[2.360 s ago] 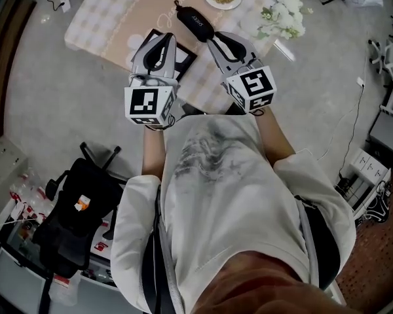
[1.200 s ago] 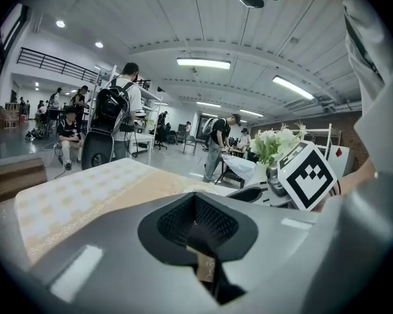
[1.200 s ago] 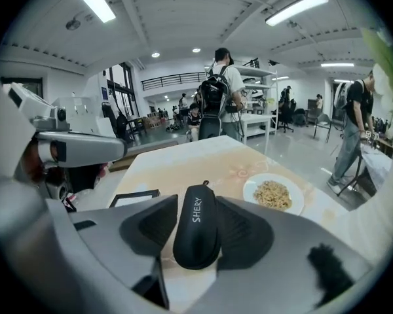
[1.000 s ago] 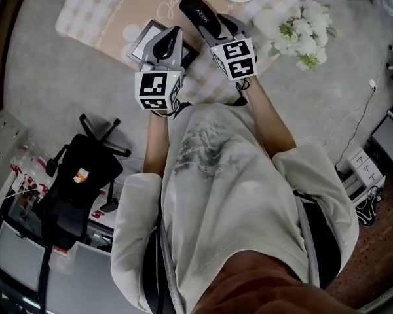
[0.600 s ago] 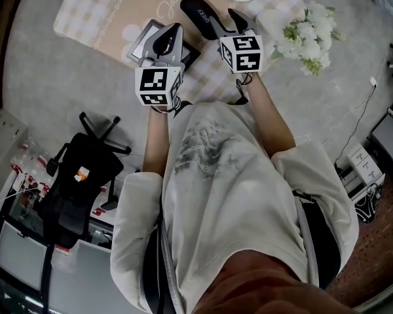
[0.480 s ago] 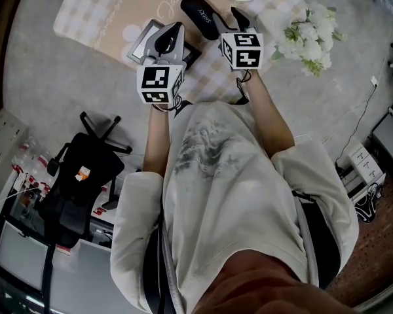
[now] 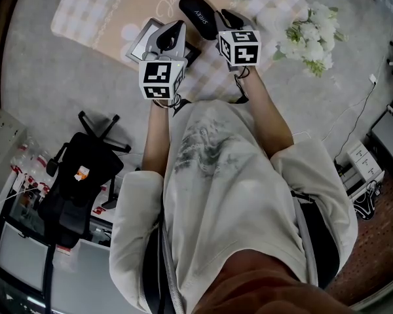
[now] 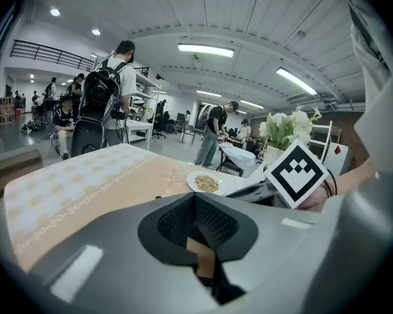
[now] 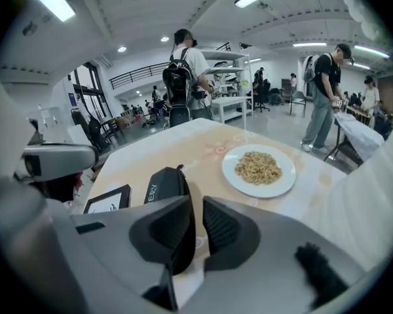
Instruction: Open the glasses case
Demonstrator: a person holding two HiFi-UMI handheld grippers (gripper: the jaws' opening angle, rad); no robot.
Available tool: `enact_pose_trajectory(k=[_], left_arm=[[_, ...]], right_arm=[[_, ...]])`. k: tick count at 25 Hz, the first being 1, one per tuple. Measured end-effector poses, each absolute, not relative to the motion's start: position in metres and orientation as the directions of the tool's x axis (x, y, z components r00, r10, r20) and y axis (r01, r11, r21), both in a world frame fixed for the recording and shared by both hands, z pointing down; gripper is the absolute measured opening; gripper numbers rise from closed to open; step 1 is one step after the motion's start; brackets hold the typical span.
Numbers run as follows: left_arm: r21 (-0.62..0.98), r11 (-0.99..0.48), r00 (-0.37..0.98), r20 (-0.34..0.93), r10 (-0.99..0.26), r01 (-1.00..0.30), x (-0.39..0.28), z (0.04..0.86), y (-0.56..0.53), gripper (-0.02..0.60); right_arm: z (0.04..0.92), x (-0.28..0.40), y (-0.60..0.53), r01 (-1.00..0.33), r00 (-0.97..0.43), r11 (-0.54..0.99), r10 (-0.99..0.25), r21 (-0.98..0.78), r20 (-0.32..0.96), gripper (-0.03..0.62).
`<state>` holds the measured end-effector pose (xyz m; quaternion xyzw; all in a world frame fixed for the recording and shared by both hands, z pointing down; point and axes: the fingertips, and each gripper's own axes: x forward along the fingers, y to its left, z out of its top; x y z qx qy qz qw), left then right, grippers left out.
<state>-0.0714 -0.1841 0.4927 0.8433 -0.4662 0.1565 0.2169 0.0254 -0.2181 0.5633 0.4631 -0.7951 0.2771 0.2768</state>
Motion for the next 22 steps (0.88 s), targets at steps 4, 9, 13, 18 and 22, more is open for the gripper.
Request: enact_pose_trajectory(k=[4, 9, 13, 18, 22], left_arm=[[0.223, -0.466, 0.513, 0.475, -0.715, -0.856, -0.073, 0.496, -0.183, 0.011], [0.226, -0.457, 0.506, 0.483, -0.714, -0.860, -0.075, 0.500, -0.183, 0.023], [0.228, -0.447, 0.498, 0.499, -0.710, -0.865, -0.074, 0.507, -0.184, 0.036], [0.221, -0.431, 0.479, 0.527, -0.702, -0.875, -0.073, 0.515, -0.184, 0.049], [0.210, -0.428, 0.467, 0.558, -0.686, -0.879, -0.074, 0.524, -0.185, 0.064]], right_arm=[[0.557, 0.014, -0.211, -0.866, -0.454, 0.464, -0.569, -0.188, 0.685, 0.072], [0.552, 0.000, -0.202, -0.835, -0.492, 0.517, -0.551, -0.187, 0.674, 0.074], [0.548, -0.009, -0.197, -0.810, -0.523, 0.554, -0.530, -0.195, 0.667, 0.094], [0.547, -0.019, -0.190, -0.781, -0.557, 0.588, -0.504, -0.209, 0.660, 0.110], [0.546, -0.026, -0.185, -0.764, -0.573, 0.610, -0.492, -0.210, 0.656, 0.115]])
